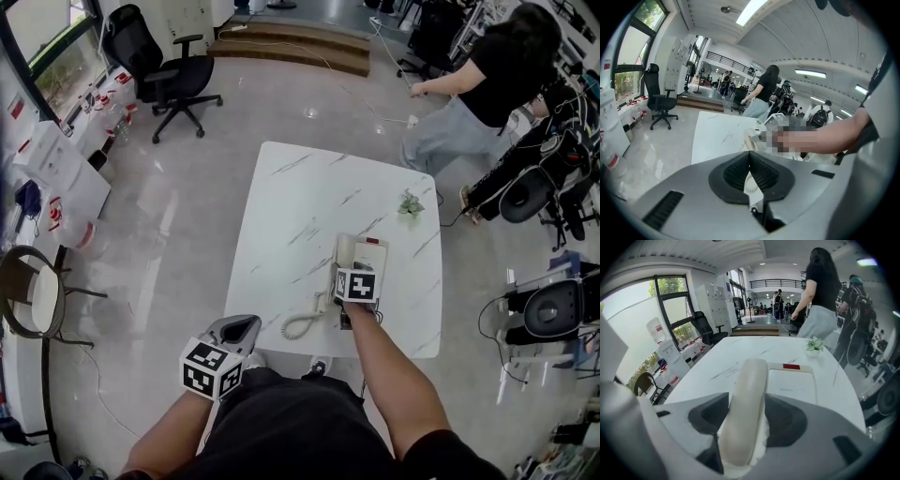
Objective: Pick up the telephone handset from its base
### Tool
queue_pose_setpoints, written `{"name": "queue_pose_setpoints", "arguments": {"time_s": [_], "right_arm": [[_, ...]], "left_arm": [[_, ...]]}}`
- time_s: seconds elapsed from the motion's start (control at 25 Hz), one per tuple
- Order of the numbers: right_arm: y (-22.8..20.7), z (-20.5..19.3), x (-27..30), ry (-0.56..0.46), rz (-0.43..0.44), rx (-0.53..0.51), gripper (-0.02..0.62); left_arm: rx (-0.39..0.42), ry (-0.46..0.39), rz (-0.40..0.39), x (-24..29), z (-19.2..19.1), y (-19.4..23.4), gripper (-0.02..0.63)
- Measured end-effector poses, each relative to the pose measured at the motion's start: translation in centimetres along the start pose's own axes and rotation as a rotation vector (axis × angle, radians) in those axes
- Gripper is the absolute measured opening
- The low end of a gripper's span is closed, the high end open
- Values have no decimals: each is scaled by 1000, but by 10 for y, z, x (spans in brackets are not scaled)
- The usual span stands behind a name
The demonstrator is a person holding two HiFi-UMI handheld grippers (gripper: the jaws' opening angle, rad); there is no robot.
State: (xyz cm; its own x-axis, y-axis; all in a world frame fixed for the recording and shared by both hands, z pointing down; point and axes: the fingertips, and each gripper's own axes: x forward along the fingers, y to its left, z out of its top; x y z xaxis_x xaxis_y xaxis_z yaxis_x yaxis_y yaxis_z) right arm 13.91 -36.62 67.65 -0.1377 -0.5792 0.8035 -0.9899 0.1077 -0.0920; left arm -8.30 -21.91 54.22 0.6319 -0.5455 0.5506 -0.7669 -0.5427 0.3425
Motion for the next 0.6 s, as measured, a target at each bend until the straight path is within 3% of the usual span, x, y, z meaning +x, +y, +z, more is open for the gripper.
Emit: {"name": "queue_pose_setpoints", "arguments": {"time_s": [0.6], "right_arm": [[-4, -5, 20, 77, -37, 13, 239]], "left_arm": [[1, -1, 10, -3, -2, -5, 2]]}}
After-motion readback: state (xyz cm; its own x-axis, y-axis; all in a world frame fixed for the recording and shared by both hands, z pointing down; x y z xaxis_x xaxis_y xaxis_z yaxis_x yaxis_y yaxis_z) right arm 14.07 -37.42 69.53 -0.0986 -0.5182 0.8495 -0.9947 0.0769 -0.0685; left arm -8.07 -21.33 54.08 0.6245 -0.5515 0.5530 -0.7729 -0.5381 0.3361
